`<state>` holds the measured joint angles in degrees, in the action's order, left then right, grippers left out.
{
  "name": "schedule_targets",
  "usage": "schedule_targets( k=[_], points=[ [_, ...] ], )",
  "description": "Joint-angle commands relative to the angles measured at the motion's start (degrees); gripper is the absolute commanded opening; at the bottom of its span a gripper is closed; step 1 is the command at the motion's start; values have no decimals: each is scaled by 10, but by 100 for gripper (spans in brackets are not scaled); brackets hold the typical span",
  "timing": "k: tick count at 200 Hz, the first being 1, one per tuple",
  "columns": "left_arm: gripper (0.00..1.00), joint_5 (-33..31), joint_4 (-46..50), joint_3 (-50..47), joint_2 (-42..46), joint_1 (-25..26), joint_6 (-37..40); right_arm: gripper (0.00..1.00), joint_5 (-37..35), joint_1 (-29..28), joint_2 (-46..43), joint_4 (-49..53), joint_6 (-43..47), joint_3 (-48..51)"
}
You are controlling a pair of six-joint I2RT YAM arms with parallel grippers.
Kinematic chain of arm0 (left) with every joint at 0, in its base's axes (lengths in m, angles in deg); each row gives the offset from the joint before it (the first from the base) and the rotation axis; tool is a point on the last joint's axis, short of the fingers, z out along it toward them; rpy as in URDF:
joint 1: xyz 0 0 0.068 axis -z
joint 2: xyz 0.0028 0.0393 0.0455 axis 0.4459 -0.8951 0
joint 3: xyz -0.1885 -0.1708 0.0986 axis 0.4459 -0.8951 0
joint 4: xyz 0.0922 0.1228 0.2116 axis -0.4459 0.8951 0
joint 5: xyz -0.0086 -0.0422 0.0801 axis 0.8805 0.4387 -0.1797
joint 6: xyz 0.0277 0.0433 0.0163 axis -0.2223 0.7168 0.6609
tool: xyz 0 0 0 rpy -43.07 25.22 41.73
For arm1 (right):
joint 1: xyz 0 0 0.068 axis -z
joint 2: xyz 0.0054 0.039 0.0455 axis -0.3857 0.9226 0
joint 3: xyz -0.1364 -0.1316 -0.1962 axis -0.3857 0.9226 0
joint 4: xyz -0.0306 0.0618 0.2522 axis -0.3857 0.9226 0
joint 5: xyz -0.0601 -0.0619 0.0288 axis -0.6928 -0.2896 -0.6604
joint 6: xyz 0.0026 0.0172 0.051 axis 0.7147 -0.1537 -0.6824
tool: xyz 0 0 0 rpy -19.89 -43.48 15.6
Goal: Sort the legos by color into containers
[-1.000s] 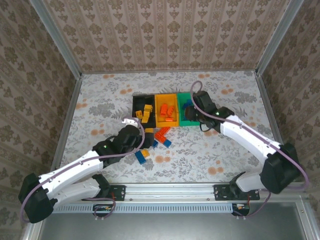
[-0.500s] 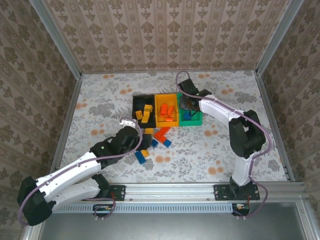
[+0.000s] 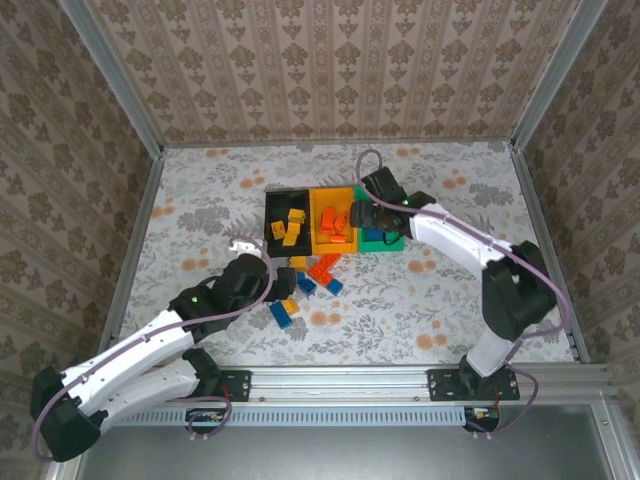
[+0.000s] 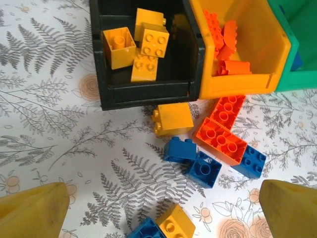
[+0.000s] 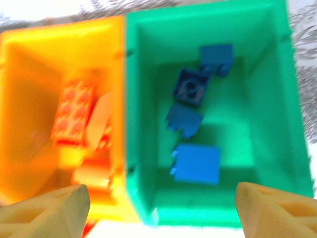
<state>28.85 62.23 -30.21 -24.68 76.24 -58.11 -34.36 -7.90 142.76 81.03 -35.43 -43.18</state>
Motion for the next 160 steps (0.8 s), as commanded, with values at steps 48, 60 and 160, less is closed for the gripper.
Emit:
schedule_targets(
  k=[48,60,160],
  points=[
    [100,-10,29,-13,41,-41,-9,81,95,-144,-42,-43,96,129],
    [100,-4,30,-16,43,-45,-10,81,98,-154,-13,-47,105,121],
    [100,12,27,-35,45,-60,-24,71,65,-174,112,-31,149,67]
  ],
)
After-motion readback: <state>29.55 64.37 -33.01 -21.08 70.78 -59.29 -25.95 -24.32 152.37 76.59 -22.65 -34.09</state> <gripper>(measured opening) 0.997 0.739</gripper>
